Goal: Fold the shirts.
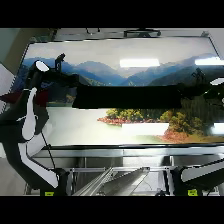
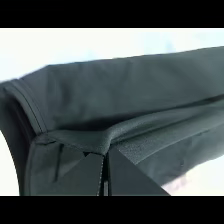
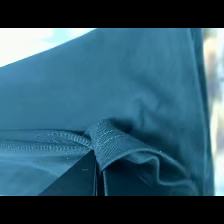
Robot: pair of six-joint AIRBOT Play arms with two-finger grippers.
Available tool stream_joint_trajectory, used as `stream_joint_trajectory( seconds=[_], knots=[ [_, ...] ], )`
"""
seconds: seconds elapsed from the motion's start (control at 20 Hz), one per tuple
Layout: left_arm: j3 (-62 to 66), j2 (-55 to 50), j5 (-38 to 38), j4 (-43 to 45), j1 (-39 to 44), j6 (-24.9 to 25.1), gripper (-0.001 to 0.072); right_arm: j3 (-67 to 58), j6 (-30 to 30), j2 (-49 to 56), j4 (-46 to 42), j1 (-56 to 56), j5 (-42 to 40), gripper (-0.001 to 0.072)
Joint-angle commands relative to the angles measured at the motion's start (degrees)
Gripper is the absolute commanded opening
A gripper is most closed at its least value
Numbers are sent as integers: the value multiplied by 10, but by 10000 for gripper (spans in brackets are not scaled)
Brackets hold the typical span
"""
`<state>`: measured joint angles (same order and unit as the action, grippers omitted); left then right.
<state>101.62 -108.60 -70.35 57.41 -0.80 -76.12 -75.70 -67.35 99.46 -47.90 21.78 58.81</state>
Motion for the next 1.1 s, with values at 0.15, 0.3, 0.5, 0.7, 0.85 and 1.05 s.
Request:
stream_joint_trajectory(
  seconds=[0.15, 0.3, 0.5, 0.7, 0.85, 1.05],
  knots=[
    [97, -97, -25, 7, 21, -6, 8, -11, 14, 21, -59, -5, -40, 25],
    [116, -98, -19, 63, 27, -36, 3, -16, 14, 19, -71, -5, -39, 25],
    [116, -99, -23, 61, 30, -37, 3, -57, 12, 13, -86, -17, -13, 25],
    [116, -99, -16, 61, 34, -37, 3, -88, 7, 14, -123, -31, -5, 25],
    [116, -99, -10, 61, 38, -35, 3, -88, 8, 31, -128, -34, -21, 32],
    [123, -98, -26, 56, 43, -34, 338, -90, 8, 37, -127, -33, -24, 414]
  ],
)
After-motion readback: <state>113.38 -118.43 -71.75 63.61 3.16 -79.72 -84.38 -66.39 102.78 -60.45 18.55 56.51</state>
